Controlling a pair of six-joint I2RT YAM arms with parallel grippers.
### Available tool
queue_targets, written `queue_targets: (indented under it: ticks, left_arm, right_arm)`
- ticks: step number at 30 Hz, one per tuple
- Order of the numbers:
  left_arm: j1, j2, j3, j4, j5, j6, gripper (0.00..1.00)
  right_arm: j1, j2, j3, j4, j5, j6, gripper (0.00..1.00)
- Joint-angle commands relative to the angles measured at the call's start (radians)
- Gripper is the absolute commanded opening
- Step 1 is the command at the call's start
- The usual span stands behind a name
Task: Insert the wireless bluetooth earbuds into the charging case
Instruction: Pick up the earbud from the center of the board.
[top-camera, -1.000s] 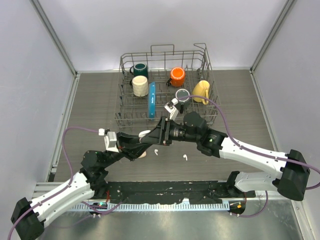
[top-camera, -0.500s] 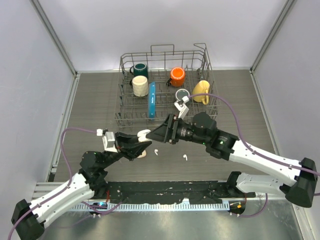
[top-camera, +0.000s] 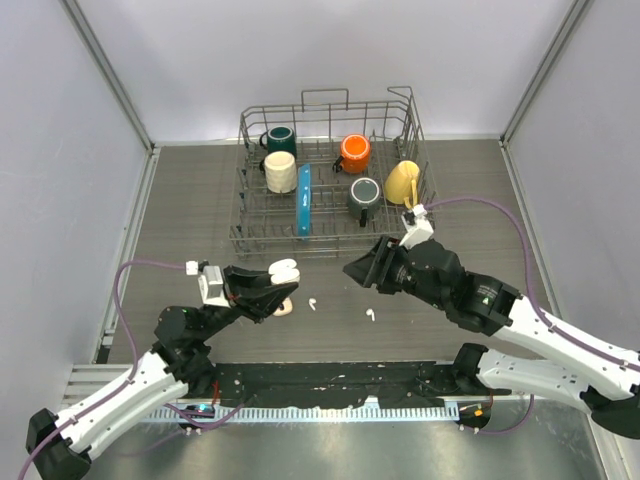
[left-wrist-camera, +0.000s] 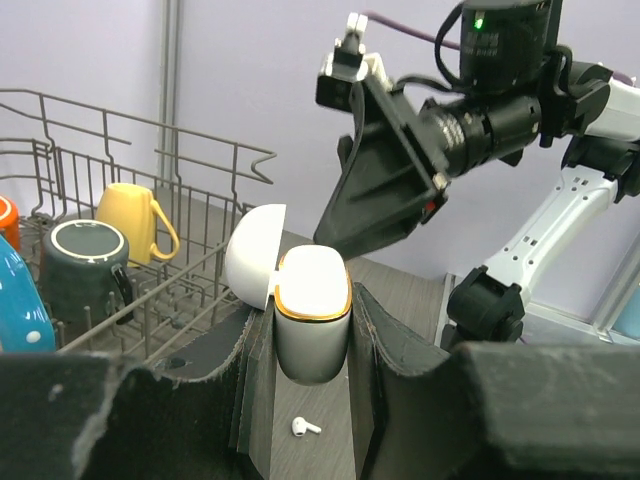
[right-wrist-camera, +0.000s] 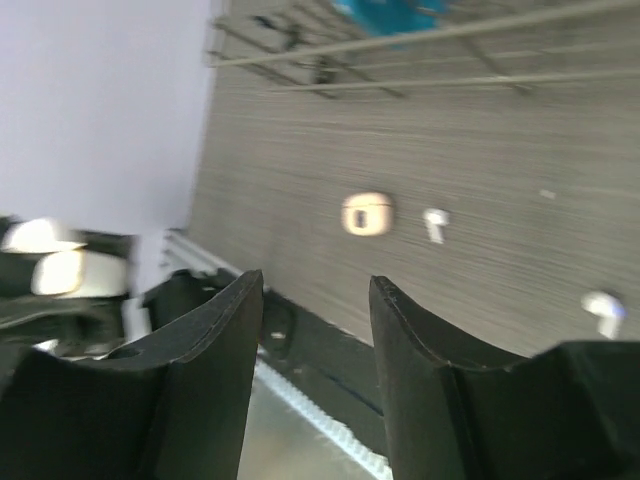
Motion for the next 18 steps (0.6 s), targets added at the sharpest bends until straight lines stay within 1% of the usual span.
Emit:
queue_targets:
  ticks: [1, 3, 8, 11, 12, 13, 18]
  left_arm:
    - [0.001, -0.028, 0.006, -0.012, -0.022, 0.012, 0.0]
    - [0.002, -0.032, 0.003, -0.015, -0.024, 0.01, 0.0]
    - [0.001, -0.026, 0.003, -0.015, -0.024, 0.009, 0.0]
    - [0.001, -0.02, 0.004, -0.012, -0.021, 0.003, 0.0]
    - [0.001, -0.017, 0.004, -0.009, -0.021, 0.001, 0.0]
    - [0.002, -0.017, 0.006, -0.009, -0.021, -0.003, 0.0]
    - [0.001, -0.02, 0.006, -0.006, -0.016, -0.008, 0.0]
  right_arm:
    - [-0.006, -0.022, -0.041, -0.278, 0.2, 0.014, 0.5]
    - [-0.006, -0.017, -0.073, -0.326, 0.208, 0.019, 0.48]
    - [-0.006, 0.044, -0.124, -0.338, 0.181, -0.001, 0.47]
    - [-0.006, 0.125, -0.13, -0.304, 0.136, -0.059, 0.54]
    - [-0.006, 0.176, -0.119, -0.3, 0.138, -0.081, 0.59]
    - [-0.007, 0.197, -0.113, -0.298, 0.139, -0.093, 0.61]
    - [-0.006, 0.303, -0.07, -0.281, 0.176, -0.154, 0.6]
